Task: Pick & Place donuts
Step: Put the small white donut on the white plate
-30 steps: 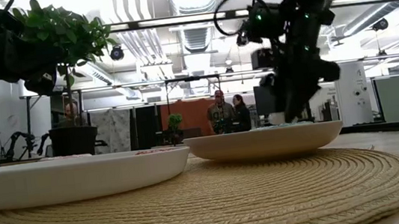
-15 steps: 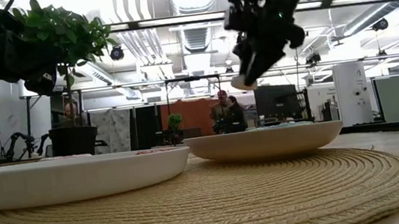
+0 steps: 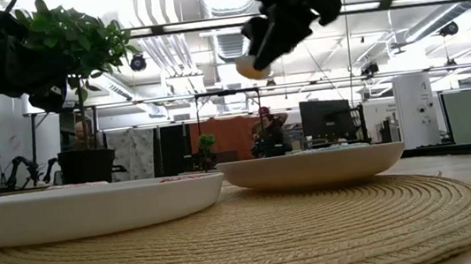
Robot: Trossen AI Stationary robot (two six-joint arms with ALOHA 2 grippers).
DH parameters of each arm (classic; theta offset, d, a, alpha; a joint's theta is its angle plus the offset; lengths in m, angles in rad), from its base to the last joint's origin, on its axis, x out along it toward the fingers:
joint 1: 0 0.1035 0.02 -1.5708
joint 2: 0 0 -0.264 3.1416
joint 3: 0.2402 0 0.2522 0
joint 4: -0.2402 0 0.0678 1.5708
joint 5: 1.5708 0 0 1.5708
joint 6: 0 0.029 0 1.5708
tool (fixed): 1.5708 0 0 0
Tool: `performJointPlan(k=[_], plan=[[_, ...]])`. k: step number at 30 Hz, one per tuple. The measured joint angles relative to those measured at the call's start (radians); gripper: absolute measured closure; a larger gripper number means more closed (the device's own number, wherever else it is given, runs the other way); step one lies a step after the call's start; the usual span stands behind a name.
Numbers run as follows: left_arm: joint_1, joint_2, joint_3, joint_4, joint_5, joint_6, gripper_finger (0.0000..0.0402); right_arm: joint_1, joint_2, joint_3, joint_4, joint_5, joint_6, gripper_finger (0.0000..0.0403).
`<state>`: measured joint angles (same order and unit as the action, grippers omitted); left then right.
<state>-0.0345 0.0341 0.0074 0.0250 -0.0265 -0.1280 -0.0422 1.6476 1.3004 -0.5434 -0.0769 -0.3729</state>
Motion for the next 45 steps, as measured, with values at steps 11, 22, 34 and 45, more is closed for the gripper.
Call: performJointPlan(k=[11,22,34,45], plan=[[0.0,0.002,0.0,0.0,0.0,0.0,0.0402,0.086,0.137,0.153,-0.009,-0.001,0.019,0.0193],[0.0,0.002,0.0,0.0,0.0,0.0,0.0402,0.111,0.283,0.348,-0.064,0.0,0.086,0.0193],[0.0,0.002,0.0,0.0,0.0,0.0,0.0402,0.144,0.432,0.549,-0.113,-0.001,0.079,0.0193],[0.0,0.002,0.0,0.0,0.0,0.0,0.0402,0.156,0.566,0.688,-0.172,0.001,0.078,0.0193]])
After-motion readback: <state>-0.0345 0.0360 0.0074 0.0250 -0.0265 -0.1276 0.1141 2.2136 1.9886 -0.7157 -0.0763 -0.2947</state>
